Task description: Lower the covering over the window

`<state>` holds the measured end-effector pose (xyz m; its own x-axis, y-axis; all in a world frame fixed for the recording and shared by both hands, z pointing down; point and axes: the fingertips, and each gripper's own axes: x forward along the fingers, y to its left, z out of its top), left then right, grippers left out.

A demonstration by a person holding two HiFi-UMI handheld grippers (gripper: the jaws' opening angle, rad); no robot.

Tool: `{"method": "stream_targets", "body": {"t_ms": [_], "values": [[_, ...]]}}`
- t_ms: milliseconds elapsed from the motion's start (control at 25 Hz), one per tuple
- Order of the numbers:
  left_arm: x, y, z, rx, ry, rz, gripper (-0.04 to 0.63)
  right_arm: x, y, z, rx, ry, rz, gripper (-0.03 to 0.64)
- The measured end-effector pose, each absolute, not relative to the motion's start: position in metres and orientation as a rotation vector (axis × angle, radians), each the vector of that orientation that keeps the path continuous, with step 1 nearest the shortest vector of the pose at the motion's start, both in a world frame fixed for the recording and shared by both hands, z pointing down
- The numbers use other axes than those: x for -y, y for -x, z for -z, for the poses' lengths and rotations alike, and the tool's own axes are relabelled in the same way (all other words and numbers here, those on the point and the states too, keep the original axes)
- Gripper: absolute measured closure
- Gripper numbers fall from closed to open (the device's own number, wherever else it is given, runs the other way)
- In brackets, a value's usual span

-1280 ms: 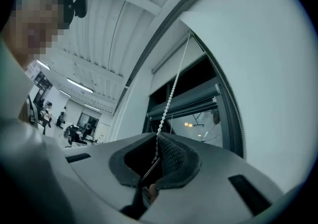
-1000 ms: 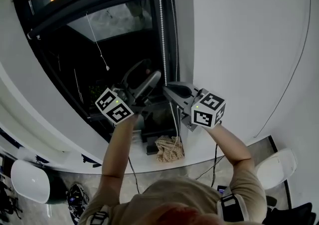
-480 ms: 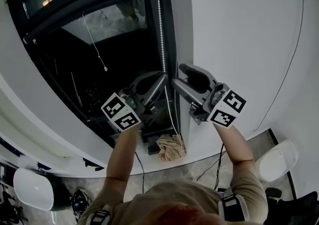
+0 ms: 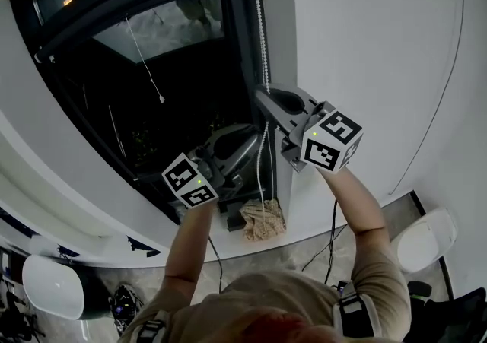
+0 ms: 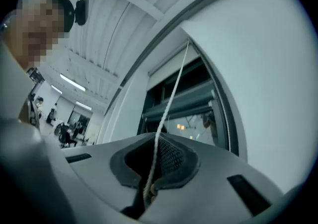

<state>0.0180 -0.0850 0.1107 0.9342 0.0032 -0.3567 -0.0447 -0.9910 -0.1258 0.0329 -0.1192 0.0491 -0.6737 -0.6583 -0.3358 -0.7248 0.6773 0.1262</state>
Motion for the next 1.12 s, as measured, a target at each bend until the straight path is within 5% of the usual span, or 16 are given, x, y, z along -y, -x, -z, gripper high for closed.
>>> {"method": "stream_targets", "body": {"t_ms": [80, 280, 360, 440, 480, 520, 680, 800, 1120], "values": [[0.097, -0.004, -0.105, -0.086, 2.961, -0.549, 0.425, 0.121, -0.012, -0.104, -2.799, 1.156, -0.364, 0.612], [0.126, -0.008, -0.046, -0.058, 2.954, -0.65, 0.393, 0.126, -0.001, -0.169, -2.914, 1.193, -0.324, 0.612], [0.129, -0.036, -0.035, -0.038, 2.974, -0.518, 0.321, 0.129, -0.004, -0.169, -2.906, 1.21, -0.326, 0.612], [0.134, -0.064, -0.042, -0.082, 2.983, -0.339, 0.318, 0.128, -0.001, -0.174, -2.918, 1.22, -0.339, 0.612], [0.137, -0.07, -0.046, -0.121, 2.971, -0.306, 0.348, 0.128, 0.001, -0.177, -2.925, 1.22, -0.339, 0.612], [0.139, -0.069, -0.048, -0.155, 2.955, -0.322, 0.563, 0.128, 0.002, -0.18, -2.93, 1.22, -0.337, 0.612], [0.129, -0.052, -0.047, -0.117, 2.954, -0.51, 0.577, 0.121, -0.015, -0.174, -2.858, 1.2, -0.363, 0.611], [0.127, -0.038, -0.046, -0.13, 2.952, -0.547, 0.578, 0.103, -0.055, -0.122, -2.629, 1.122, -0.326, 0.426], [0.112, -0.033, -0.076, -0.138, 2.911, -0.442, 0.578, 0.126, -0.037, -0.007, -2.584, 0.921, -0.273, 0.439]]}}
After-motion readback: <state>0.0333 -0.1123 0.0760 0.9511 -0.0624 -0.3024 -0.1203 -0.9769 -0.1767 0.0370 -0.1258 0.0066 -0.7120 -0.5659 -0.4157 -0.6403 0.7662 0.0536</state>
